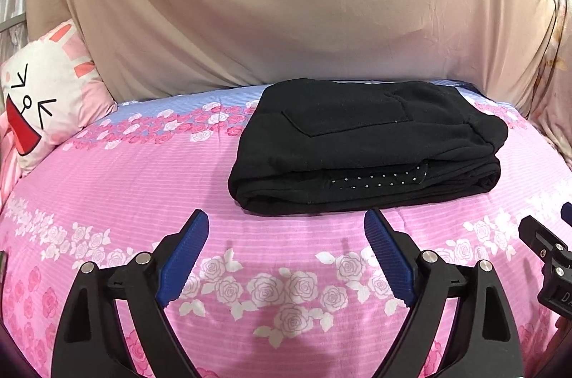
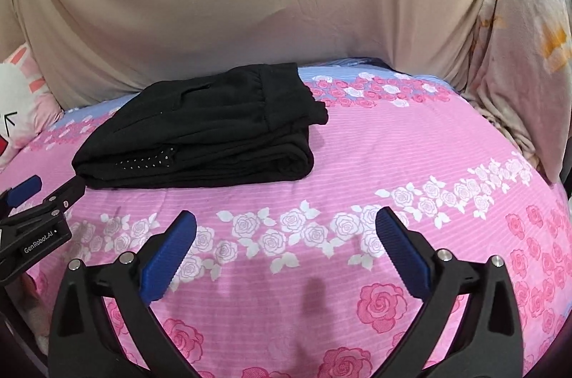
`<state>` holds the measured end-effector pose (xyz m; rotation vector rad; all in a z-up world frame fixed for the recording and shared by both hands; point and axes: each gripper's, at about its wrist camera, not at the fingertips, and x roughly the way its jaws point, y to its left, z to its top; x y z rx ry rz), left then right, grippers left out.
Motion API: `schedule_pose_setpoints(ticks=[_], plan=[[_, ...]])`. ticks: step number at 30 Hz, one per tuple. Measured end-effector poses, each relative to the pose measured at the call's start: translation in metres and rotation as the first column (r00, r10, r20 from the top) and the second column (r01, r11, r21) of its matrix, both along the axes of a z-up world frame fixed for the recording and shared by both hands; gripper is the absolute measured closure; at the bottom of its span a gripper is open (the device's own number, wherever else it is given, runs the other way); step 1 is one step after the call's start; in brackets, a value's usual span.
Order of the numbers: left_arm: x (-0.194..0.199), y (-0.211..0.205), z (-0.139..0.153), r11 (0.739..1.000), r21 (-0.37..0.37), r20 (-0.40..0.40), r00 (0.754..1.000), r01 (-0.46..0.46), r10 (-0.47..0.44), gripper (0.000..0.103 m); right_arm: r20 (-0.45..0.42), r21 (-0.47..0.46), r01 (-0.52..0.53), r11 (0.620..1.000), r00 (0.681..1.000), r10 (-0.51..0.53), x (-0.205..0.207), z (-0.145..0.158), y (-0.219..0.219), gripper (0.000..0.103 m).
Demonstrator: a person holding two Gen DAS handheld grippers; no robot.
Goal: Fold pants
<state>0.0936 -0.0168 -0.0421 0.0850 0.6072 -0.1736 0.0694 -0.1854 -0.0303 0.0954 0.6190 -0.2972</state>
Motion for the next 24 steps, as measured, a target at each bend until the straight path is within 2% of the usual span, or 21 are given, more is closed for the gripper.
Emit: schedule_pose_setpoints(ticks=[11,24], plan=[[-0.0003,0.0026,0.0005,1.0,-0.008,0.002,1.0,-0.009,0.009,0.017,0.004,-0.039,-0.02,0.999,1.0,0.02,-0.002,0.0015,0.0059,0.005],[-0.0027,0.0031,0.0024,1.0,-0.006,0.019,1.0,-0.008,0.008,0.017,0.004,-0.039,-0.017,0.999,1.0,0.018,-0.0022,0.0016,0.0052,0.005]])
